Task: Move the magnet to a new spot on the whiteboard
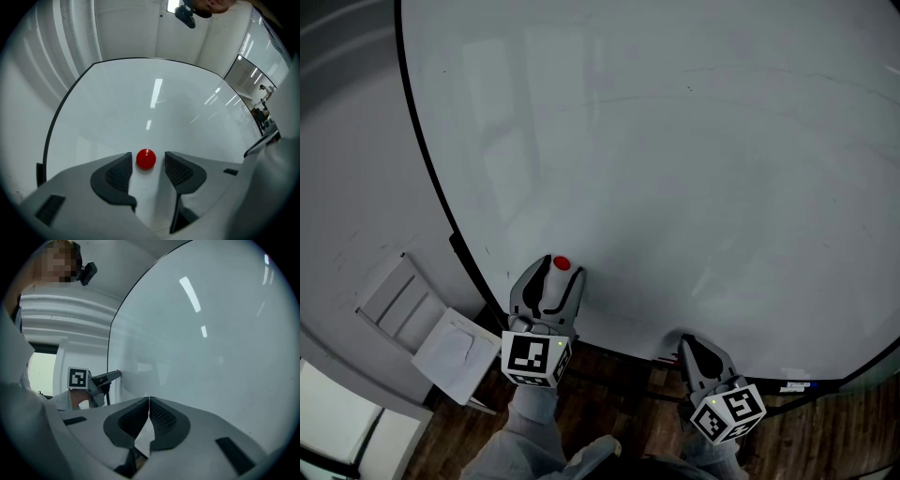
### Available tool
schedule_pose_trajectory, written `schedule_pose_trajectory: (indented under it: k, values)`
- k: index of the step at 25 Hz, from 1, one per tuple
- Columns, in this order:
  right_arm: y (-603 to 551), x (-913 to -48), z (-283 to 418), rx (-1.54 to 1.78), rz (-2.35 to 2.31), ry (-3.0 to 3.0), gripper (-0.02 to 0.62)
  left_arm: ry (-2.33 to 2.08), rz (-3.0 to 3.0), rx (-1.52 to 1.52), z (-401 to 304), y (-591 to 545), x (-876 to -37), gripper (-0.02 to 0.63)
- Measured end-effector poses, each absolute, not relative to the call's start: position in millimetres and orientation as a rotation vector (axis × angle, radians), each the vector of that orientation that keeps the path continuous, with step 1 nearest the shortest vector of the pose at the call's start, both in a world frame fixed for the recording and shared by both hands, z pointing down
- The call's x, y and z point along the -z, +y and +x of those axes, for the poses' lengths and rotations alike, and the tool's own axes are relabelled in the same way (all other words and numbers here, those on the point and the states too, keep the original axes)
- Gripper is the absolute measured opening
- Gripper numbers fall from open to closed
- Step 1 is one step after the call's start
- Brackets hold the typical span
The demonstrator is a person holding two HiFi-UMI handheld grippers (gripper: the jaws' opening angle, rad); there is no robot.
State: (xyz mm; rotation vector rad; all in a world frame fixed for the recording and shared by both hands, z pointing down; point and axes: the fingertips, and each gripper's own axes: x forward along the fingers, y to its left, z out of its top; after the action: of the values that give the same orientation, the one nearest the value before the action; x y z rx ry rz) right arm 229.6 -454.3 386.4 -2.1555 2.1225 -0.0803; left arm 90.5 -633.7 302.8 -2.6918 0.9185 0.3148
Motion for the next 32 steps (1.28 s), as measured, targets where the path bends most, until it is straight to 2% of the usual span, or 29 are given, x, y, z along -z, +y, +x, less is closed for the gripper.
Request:
schedule_pose_trajectory:
  k: [1,2,3,19,32]
  values:
    - [-454.2,-386.2,229.1,0.078,-2.155,2.123,0.028,0.926,-2.695,-0.312,88.6,-634.9,-302.9,0.194]
    - [-454.1,-386.3,228.7,0.076,-2.155,2.123,0.028,0.933,-2.695,-0.304,87.3,-636.1,-303.2,0.131]
    - [-454.1,-386.8,228.4,0.075,-2.156,2.123,0.028,0.939,-2.691,-0.295,86.5,-636.9,-303.7,0.126]
    - [-449.3,-395.4,228.4,0.097,-2.166,2.128,0.028,0.925,-2.659,-0.228,86.1,-630.6,-302.2,0.124]
    - [-410.8,-398.4,224.3,0.120,-2.181,2.110,0.028,0.951,-2.709,-0.228,57.1,-590.0,-320.7,0.124]
